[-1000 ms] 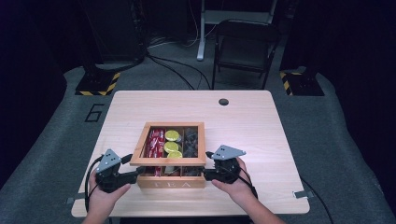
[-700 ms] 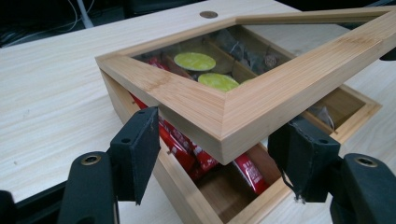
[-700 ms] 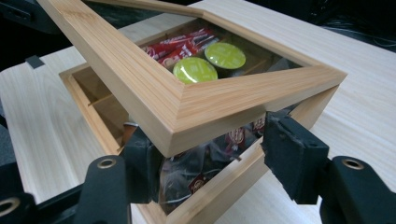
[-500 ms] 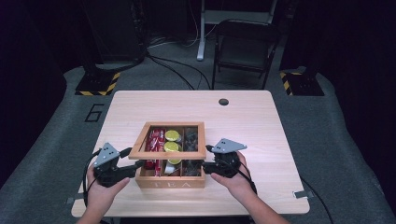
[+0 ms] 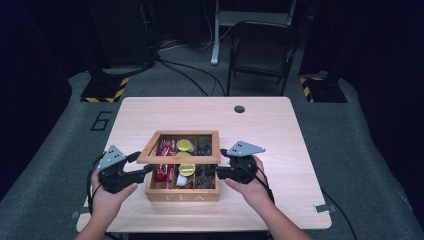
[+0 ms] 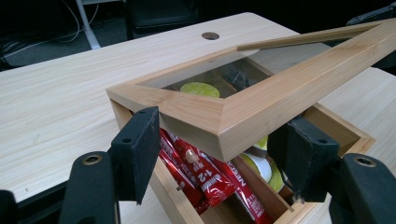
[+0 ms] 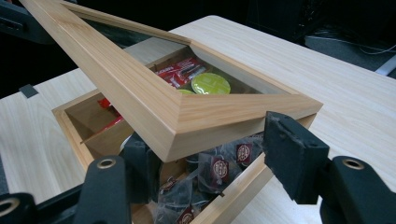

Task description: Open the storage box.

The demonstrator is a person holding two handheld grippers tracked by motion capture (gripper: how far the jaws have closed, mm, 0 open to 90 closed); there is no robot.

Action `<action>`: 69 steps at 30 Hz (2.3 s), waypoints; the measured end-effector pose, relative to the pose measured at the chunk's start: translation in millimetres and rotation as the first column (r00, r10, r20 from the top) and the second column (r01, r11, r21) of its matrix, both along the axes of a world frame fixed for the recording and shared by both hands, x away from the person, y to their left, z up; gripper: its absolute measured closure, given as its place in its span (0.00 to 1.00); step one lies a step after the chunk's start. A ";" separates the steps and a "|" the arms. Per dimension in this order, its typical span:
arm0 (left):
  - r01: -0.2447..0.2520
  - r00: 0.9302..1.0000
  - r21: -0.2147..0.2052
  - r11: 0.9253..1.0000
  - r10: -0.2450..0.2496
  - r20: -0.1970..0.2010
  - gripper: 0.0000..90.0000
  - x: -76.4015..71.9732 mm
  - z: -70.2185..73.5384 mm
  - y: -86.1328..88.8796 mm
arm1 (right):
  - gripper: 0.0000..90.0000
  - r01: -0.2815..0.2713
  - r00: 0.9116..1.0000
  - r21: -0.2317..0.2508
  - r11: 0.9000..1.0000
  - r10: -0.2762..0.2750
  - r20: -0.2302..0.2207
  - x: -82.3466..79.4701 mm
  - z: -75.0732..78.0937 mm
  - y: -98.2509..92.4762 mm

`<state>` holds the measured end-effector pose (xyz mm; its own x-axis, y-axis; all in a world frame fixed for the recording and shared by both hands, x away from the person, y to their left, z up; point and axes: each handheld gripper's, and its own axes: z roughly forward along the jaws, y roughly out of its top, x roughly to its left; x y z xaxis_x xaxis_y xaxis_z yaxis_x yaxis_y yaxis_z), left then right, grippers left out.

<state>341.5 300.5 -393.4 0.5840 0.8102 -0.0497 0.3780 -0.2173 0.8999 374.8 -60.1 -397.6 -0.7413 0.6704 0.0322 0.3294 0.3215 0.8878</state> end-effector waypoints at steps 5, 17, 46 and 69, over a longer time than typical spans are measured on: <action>0.008 1.000 0.000 1.000 -0.008 -0.011 0.39 2.9 4.5 1.2 | 0.45 0.007 1.000 0.005 1.000 -0.007 0.001 2.7 4.0 0.9; -0.001 1.000 -0.010 1.000 0.001 -0.009 0.39 8.1 10.6 0.3 | 0.45 0.004 1.000 0.016 1.000 -0.004 0.001 7.8 10.3 1.0; -0.021 1.000 -0.039 0.999 0.020 -0.012 0.41 32.4 37.8 0.3 | 0.49 0.048 0.999 0.078 0.996 -0.049 0.013 33.7 31.0 2.7; -0.057 0.998 -0.049 0.997 0.057 -0.008 0.42 34.0 40.4 -3.2 | 0.57 0.038 0.999 0.077 0.996 -0.040 0.021 41.0 24.5 -3.7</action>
<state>375.5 297.3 -353.0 0.5364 0.8387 -0.0945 0.3946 -0.1503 0.9065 415.7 -63.8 -373.1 -0.7155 0.6953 0.0681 0.3201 0.2397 0.9166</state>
